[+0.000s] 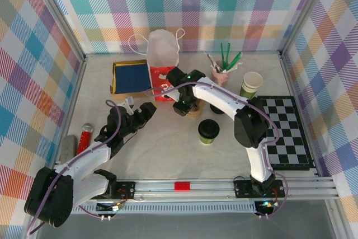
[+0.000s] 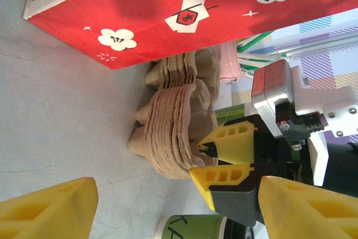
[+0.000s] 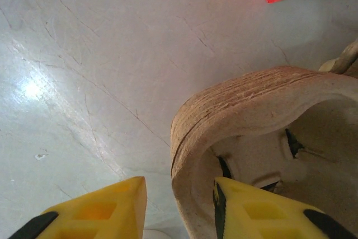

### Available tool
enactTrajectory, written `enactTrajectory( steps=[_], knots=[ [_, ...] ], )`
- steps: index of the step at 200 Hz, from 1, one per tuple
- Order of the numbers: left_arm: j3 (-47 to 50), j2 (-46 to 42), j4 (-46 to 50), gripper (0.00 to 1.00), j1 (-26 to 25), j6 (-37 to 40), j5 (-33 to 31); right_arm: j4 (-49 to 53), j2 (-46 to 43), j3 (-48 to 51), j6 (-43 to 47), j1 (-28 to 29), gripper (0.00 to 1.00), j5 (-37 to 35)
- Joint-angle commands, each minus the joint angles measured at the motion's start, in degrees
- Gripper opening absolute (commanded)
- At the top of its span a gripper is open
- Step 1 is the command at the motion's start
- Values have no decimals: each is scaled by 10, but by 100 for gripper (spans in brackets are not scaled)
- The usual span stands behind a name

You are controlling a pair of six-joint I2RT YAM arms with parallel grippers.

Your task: Pack the takeout coffee

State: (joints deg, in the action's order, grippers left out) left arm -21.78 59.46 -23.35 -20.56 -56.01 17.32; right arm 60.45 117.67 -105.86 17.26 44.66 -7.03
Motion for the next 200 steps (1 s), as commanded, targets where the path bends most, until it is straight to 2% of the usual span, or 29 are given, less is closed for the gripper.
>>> enactTrajectory(
  steps=[1,50,93,156,200],
  knots=[
    [0,-13,10,76,10,9,1,15,13,-20,7,3,36,-4],
    [-1,-13,11,76,12,9,1,19,19,-22,9,2,36,0],
    [-1,-14,12,76,13,9,1,20,20,-25,9,2,22,0],
    [-1,-15,13,76,14,9,-1,26,18,-34,10,3,17,2],
    [-2,-13,13,76,14,11,-2,32,15,-39,10,4,9,0]
  ],
)
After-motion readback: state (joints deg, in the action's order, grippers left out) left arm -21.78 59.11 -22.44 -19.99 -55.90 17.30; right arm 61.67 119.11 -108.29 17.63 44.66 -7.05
